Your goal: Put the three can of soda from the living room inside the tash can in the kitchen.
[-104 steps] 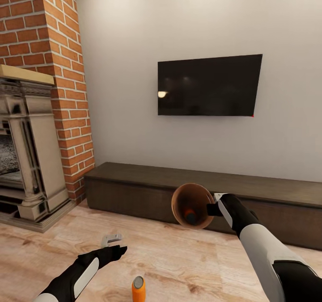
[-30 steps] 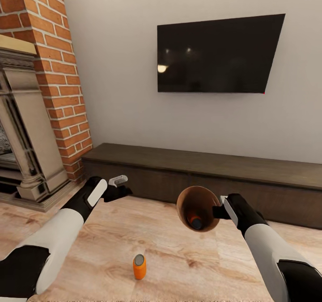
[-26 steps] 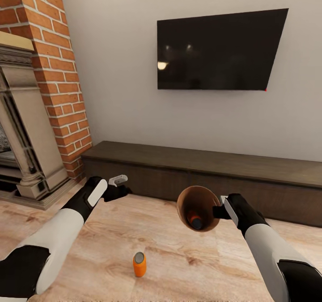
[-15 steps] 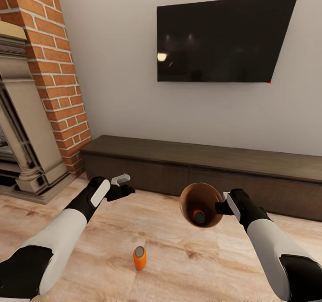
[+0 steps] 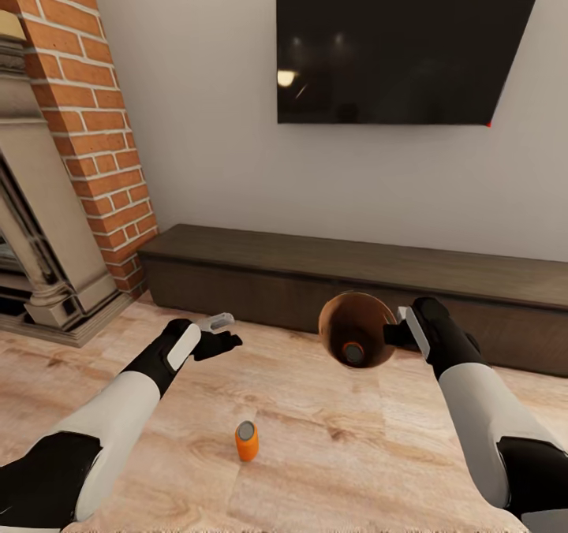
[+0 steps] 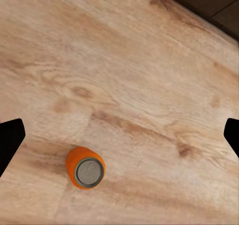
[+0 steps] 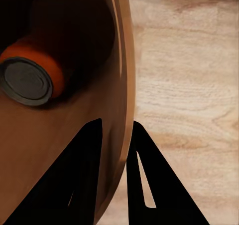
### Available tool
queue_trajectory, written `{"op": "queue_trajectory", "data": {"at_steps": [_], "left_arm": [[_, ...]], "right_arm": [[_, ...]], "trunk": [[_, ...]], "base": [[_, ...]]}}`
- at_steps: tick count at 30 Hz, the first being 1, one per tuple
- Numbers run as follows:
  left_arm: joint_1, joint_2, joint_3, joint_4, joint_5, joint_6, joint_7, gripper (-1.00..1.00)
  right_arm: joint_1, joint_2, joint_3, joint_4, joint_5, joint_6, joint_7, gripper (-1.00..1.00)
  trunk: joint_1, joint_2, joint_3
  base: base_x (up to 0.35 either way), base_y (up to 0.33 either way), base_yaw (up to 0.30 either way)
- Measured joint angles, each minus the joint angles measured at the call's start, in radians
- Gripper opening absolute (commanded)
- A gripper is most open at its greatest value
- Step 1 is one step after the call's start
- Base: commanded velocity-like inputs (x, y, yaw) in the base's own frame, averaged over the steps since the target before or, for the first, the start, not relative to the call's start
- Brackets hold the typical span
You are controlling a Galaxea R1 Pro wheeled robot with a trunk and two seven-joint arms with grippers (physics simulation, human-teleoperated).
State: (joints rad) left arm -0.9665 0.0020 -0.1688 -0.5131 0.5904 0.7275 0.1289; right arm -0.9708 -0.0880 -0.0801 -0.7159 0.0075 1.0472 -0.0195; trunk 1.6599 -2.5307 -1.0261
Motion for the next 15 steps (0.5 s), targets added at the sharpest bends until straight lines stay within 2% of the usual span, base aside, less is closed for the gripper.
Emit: {"op": "queue_trajectory", "data": {"at_steps": [9,15], "left_arm": [[0.001,-0.017,0.0,0.002,0.0,-0.004,0.0,1.0],[0.002,-0.022,0.0,0.003,-0.001,-0.037,0.0,1.0]], "right_arm": [[-0.046,0.003,0.001,-0.002,0.002,0.0,0.0,-1.0],[-0.074,0.008,0.015,-0.001,-0.006,0.0,0.001,-1.0]], "trunk": [[0.004,-0.002,-0.035],[0.007,-0.003,-0.058]], "base": [[0.0,0.0,0.0],[0.0,0.0,0.0]]}}
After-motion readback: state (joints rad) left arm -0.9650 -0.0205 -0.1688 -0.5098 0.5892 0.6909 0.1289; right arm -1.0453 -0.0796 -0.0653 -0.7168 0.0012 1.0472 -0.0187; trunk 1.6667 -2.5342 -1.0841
